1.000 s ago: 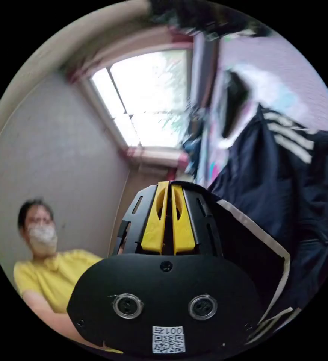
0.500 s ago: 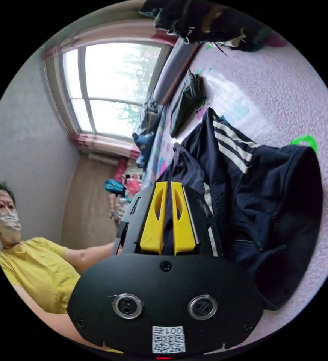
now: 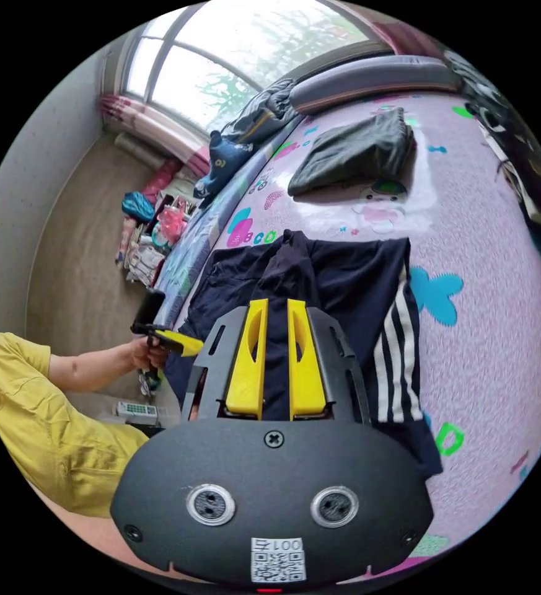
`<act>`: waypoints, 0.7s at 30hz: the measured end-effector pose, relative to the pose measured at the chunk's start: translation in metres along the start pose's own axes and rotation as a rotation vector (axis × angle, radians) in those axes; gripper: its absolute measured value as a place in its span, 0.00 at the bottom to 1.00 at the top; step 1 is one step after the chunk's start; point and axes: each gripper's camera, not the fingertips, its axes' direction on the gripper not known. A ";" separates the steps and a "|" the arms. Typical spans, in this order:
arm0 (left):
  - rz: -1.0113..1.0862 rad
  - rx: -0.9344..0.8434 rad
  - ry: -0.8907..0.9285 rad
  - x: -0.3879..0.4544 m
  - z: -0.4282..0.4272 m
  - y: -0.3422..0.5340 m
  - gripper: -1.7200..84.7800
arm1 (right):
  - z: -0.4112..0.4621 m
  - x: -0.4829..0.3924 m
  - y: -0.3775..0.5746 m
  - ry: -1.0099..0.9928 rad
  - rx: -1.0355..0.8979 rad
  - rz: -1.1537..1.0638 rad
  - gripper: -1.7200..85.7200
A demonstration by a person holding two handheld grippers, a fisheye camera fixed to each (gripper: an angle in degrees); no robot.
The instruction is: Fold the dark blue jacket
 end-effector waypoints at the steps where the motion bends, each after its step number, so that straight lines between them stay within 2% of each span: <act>1: 0.013 0.043 -0.062 0.000 -0.007 -0.014 0.06 | 0.011 -0.002 -0.014 0.008 -0.022 -0.029 0.07; 10: 0.020 0.117 -0.231 -0.026 0.024 -0.078 0.07 | 0.093 0.018 -0.067 0.050 -0.143 -0.175 0.09; 13: 0.017 0.163 -0.193 -0.035 0.034 -0.071 0.03 | 0.105 0.024 -0.065 -0.006 -0.140 -0.166 0.06; 15: 0.060 0.218 -0.140 -0.032 0.035 -0.061 0.01 | 0.100 0.021 -0.060 -0.027 -0.105 -0.175 0.05; 18: 0.178 0.320 -0.159 0.000 0.030 -0.038 0.01 | 0.069 0.009 -0.044 -0.086 0.020 -0.165 0.04; 21: 0.316 0.333 -0.195 0.037 0.037 -0.033 0.01 | 0.028 0.000 -0.026 -0.064 0.128 -0.167 0.03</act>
